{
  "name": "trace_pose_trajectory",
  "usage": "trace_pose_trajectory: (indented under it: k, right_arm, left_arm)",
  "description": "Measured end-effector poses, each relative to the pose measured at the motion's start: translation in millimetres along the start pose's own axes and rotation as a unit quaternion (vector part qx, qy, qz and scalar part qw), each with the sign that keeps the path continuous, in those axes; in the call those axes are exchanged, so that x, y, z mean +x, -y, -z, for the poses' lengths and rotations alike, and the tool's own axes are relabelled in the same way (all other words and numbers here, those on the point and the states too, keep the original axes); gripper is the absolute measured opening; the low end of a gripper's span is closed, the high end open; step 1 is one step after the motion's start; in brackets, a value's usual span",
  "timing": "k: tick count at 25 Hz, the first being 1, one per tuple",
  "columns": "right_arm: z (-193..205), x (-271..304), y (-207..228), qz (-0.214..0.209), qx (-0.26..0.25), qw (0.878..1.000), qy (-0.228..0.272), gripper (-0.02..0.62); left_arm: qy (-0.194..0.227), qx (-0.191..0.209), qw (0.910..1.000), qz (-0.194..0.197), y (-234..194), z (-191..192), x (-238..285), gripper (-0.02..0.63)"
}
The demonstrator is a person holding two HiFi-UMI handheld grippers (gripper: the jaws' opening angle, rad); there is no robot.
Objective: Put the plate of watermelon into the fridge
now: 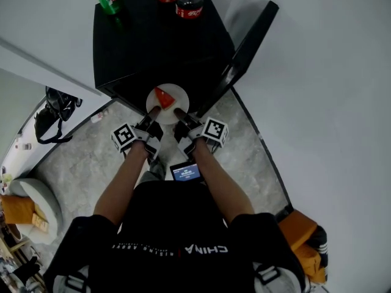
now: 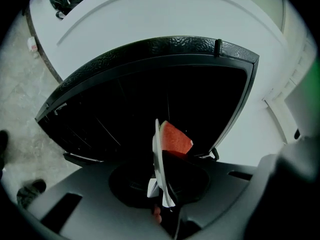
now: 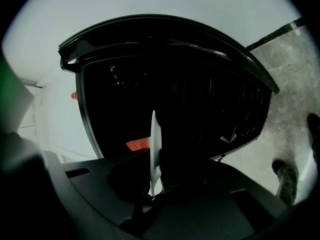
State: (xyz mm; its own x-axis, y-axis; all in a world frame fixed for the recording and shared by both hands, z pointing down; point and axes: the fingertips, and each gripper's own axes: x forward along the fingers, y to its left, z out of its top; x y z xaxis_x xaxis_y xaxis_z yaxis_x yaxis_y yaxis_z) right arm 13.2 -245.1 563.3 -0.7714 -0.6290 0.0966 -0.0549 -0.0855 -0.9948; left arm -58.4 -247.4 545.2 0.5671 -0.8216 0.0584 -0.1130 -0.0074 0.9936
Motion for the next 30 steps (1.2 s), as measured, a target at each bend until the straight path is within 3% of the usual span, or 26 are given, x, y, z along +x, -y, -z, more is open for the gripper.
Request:
trace_pose_trajectory:
  k: [10, 20, 30]
  right_arm:
    - [-28.9, 21.0, 38.0, 0.017, 0.018, 0.999, 0.041, 0.028]
    - [-48.4, 50.5, 68.2, 0.018, 0.008, 0.999, 0.04, 0.028]
    - [-67.9, 83.8, 104.8, 0.049, -0.021, 0.998, 0.028, 0.028]
  left_arm:
    - [0.014, 0.029, 0.9993, -0.019, -38.8, -1.4, 9.8, 0.095]
    - [0.071, 0.004, 0.9973, -0.017, -76.6, -21.7, 41.6, 0.064]
    - [0.132, -0.034, 0.9894, -0.049, -132.1, -45.0, 59.8, 0.041]
